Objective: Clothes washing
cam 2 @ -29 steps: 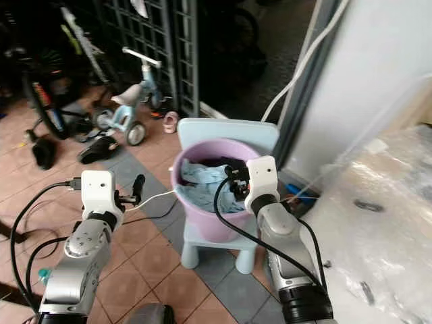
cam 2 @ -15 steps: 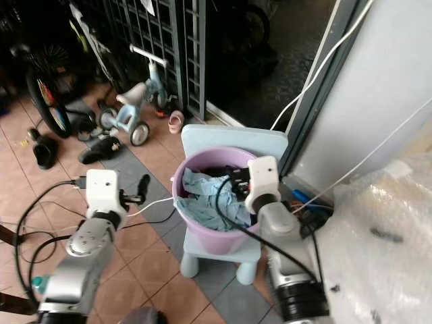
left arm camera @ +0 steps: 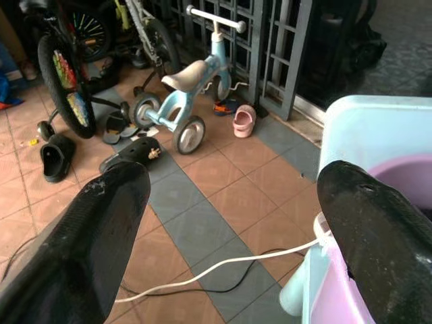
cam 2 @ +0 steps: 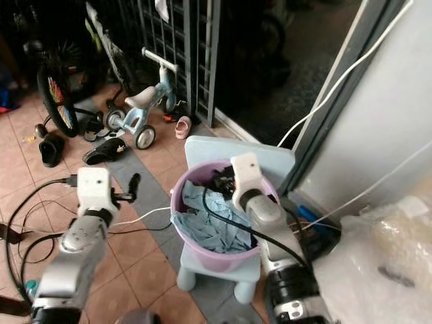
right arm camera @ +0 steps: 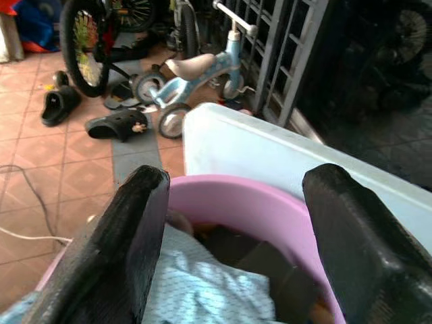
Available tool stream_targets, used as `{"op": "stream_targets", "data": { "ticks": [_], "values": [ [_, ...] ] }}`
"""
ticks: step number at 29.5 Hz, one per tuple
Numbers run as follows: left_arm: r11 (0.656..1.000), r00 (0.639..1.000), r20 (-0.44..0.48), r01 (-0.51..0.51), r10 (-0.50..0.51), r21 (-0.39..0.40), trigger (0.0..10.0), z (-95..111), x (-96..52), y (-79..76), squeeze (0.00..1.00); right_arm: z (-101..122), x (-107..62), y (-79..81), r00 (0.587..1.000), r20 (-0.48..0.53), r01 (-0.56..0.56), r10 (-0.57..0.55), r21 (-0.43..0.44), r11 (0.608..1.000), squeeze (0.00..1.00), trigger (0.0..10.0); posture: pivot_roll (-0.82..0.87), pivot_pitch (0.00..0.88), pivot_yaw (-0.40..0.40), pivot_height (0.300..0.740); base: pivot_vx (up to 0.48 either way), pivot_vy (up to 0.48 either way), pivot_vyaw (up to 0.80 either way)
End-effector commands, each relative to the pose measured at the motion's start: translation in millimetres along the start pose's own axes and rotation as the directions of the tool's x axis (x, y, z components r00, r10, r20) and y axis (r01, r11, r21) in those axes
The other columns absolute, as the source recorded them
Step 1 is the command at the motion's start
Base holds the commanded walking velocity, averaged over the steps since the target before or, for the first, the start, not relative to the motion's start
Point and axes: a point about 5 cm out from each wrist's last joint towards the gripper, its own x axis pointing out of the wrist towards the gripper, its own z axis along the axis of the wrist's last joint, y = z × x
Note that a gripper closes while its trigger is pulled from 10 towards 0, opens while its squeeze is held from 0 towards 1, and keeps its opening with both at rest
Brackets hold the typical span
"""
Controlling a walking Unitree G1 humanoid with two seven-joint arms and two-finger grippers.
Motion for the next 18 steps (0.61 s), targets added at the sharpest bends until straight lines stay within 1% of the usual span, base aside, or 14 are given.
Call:
{"op": "stream_targets", "data": {
  "ticks": [1,3,5,7,10,11,13,14,15,18],
  "values": [
    [0.999,0.999,-0.011,0.049,-0.049,-0.011,10.0,-1,-3.2,-9.9,0.00,-8,-1.3,-7.5,0.999,-0.042,0.017,-0.017,0.001,1.000,0.00,10.0,0.03,0.000,-0.031,0.740,0.461,0.000,0.00],
    [0.998,0.998,-0.011,0.059,-0.059,-0.010,10.0,-1,-4.3,-10.5,0.00,-9,-0.8,-6.0,0.999,-0.044,0.013,-0.013,0.005,1.000,0.00,10.0,0.03,0.000,-0.031,0.740,0.467,0.000,0.00],
    [0.999,0.999,-0.017,0.045,-0.045,0.007,10.0,-2,-5.1,-8.7,0.00,-10,-0.9,-4.0,0.999,-0.049,0.009,-0.008,0.008,1.000,0.00,10.0,0.03,0.000,-0.031,0.740,0.480,0.000,0.00],
    [0.999,0.999,-0.014,0.038,-0.038,-0.006,10.0,-2,-5.1,-7.1,0.00,-14,-1.7,-1.3,0.998,-0.062,0.001,0.000,0.011,1.000,0.00,10.0,0.03,0.000,-0.030,0.740,0.480,0.000,0.00],
    [0.999,0.999,-0.014,0.033,-0.033,0.007,10.0,-2,-4.8,-5.9,0.00,-16,-2.8,0.1,0.998,-0.066,-0.001,0.002,0.017,1.000,0.00,10.0,0.03,0.000,-0.027,0.740,0.455,0.000,0.00],
    [1.000,1.000,-0.007,0.012,-0.012,0.016,10.0,-1,-4.3,-4.6,0.00,-18,-4.0,1.8,0.997,-0.074,-0.005,0.007,0.031,0.999,0.00,10.0,0.02,0.000,-0.027,0.740,0.000,0.000,0.00],
    [1.000,1.000,-0.005,0.006,-0.006,0.020,10.0,-1,-4.3,-4.2,0.00,-19,-4.3,2.2,0.997,-0.077,-0.006,0.009,0.032,0.999,0.00,10.0,0.02,0.000,-0.027,0.740,0.000,0.000,0.00],
    [1.000,1.000,-0.009,0.002,-0.002,0.007,10.0,-1,-4.9,-4.4,0.00,-21,-4.7,3.0,0.996,-0.085,-0.009,0.011,0.031,0.999,0.00,10.0,0.03,0.000,-0.028,0.740,0.000,0.000,0.00],
    [1.000,0.999,-0.038,0.002,-0.002,-0.001,10.0,-4,-7.4,-4.9,0.00,-27,-5.7,4.6,0.991,-0.131,-0.004,0.009,0.041,0.999,0.00,10.0,0.03,0.000,-0.027,0.740,0.000,0.000,0.00],
    [1.000,0.997,-0.072,0.019,-0.019,0.006,10.0,-7,-11.6,-5.8,0.00,-36,-6.2,6.2,0.980,-0.197,0.000,0.012,0.058,0.998,0.00,10.0,0.04,0.002,-0.025,0.740,0.000,0.000,0.00]
  ]
}}
